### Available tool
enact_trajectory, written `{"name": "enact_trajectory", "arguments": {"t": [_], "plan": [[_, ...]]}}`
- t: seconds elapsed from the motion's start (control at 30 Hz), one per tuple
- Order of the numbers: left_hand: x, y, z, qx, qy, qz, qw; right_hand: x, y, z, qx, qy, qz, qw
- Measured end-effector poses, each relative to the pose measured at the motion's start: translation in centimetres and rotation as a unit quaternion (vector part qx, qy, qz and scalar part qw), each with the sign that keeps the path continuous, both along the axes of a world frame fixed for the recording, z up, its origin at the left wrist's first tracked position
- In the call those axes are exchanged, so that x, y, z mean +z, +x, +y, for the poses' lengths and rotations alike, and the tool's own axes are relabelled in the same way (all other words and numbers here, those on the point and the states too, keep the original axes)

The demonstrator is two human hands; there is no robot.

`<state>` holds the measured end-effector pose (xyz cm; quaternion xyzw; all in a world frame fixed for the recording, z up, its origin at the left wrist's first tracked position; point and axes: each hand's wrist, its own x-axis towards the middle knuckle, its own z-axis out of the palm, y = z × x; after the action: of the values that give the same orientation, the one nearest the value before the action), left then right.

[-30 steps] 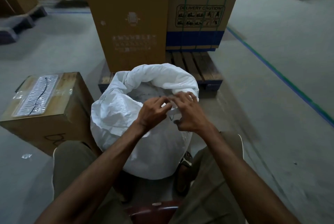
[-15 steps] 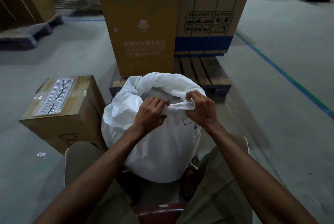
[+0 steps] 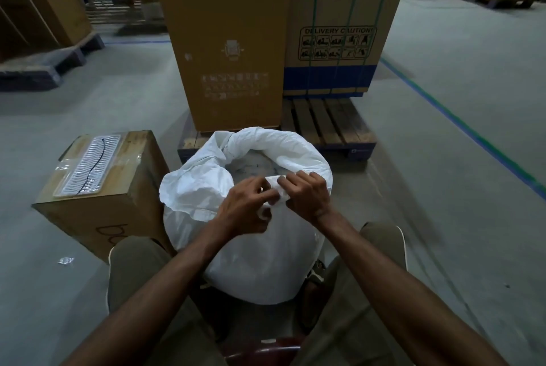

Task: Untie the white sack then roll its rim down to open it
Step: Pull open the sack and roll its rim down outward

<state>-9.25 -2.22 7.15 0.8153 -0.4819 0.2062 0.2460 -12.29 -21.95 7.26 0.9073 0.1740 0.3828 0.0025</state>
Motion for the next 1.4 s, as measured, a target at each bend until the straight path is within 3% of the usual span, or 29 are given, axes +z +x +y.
{"name": "enact_trajectory", "arguments": {"t": [0.13,0.2,0.27,0.33,0.43,0.5,0.53,0.6,0.67,0.73,0.87,0.93,1.0,1.03,1.07,1.13,1.2,1.23,1.27,1.3,1.4], "plan": [[-0.9,0.6,1.4,0.009,-0.023,0.159,0.987,-1.3,-0.4,0.7,0.002,-0.037,-0.103,0.994],[-0.6,1.4,1.1,0.01,-0.074,0.216,0.974,-1.3,-0.5,0.9,0.017,-0.02,-0.077,0.997],[0.2,2.0,0.7,0.032,-0.098,0.199,0.975,-0.4,-0.5,0.6,0.043,0.045,0.048,0.997],[0.9,2.7,0.4,0.047,-0.092,0.164,0.981,0.5,-0.6,-0.6,0.047,0.144,0.198,0.968],[1.3,2.6,0.1,-0.02,-0.055,0.009,0.998,1.1,-0.6,-2.2,0.023,0.171,0.317,0.933],[0.5,2.4,-0.2,-0.067,0.0,-0.119,0.991,0.9,-0.1,-2.6,0.012,0.132,0.313,0.941],[0.1,2.0,-0.3,-0.067,0.009,-0.124,0.99,0.7,0.0,-2.5,0.014,0.124,0.303,0.945],[-0.4,1.4,-0.1,-0.028,0.011,0.011,1.0,0.2,0.0,-1.7,0.008,0.124,0.294,0.948],[-0.5,1.1,0.2,-0.008,0.013,0.173,0.985,-0.8,-0.2,-1.1,-0.005,0.122,0.256,0.959],[-0.5,1.0,0.3,0.008,0.049,0.197,0.979,-2.1,-0.5,-0.5,-0.004,0.078,0.194,0.978],[-1.4,0.8,-0.6,0.064,0.118,0.152,0.979,-4.4,-1.1,0.8,-0.013,-0.016,0.075,0.997],[-2.4,0.7,-1.0,0.075,0.13,0.135,0.979,-4.7,-1.4,0.8,-0.017,0.033,0.073,0.997],[-3.2,0.6,-1.2,0.071,0.129,0.086,0.985,-4.9,-2.2,1.1,-0.07,0.165,0.131,0.975],[-3.3,0.4,-1.1,0.068,0.135,0.07,0.986,-5.2,-2.8,1.4,-0.104,0.279,0.161,0.941],[-3.6,0.2,-1.1,0.066,0.144,0.061,0.985,-5.5,-3.5,1.8,-0.129,0.427,0.174,0.878],[-4.4,-0.2,-1.1,0.057,0.153,0.047,0.986,-6.2,-3.9,2.1,-0.201,0.704,0.153,0.664],[-5.2,-0.6,-1.3,0.048,0.146,0.036,0.988,-6.5,-3.1,1.4,-0.25,0.836,0.182,0.453],[-5.4,-0.7,-1.4,0.046,0.139,0.024,0.989,-6.9,-2.6,0.7,-0.212,0.878,0.21,0.374],[-5.4,-0.8,-1.6,0.044,0.136,0.014,0.99,-7.7,-1.8,-0.2,-0.167,0.905,0.224,0.32],[-5.4,-0.9,-1.7,0.044,0.129,-0.002,0.991,-8.3,-1.1,-0.9,-0.152,0.918,0.222,0.29],[-5.4,-1.5,-1.9,0.052,0.109,-0.034,0.992,-10.2,1.2,-3.0,-0.149,0.93,0.211,0.263]]}}
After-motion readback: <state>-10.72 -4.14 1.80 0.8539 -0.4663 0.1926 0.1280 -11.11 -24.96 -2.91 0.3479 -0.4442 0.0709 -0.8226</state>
